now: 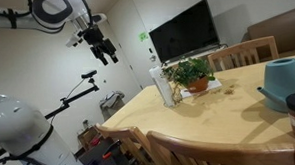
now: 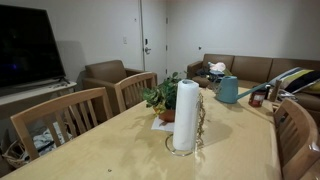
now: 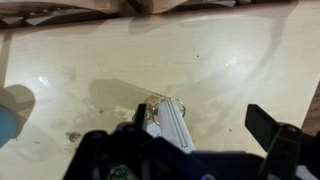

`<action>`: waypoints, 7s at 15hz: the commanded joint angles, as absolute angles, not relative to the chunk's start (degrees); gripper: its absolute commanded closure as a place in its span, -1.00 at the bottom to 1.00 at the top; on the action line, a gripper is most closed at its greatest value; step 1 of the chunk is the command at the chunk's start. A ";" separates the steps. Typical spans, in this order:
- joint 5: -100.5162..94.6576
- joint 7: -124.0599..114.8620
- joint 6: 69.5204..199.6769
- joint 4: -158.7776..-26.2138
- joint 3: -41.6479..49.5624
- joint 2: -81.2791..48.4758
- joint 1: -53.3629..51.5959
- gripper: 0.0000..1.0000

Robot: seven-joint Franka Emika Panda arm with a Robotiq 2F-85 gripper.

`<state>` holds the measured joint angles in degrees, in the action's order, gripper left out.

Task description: Pick up the watering can and water the plant

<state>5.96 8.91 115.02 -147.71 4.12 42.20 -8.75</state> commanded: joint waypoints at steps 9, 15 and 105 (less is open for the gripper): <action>6.68 9.50 114.77 -147.54 3.23 42.11 -7.67 -1.00; 6.68 9.50 114.77 -147.54 3.23 42.11 -7.67 -1.00; -15.28 -17.52 148.55 -106.12 18.50 -24.39 12.73 -1.00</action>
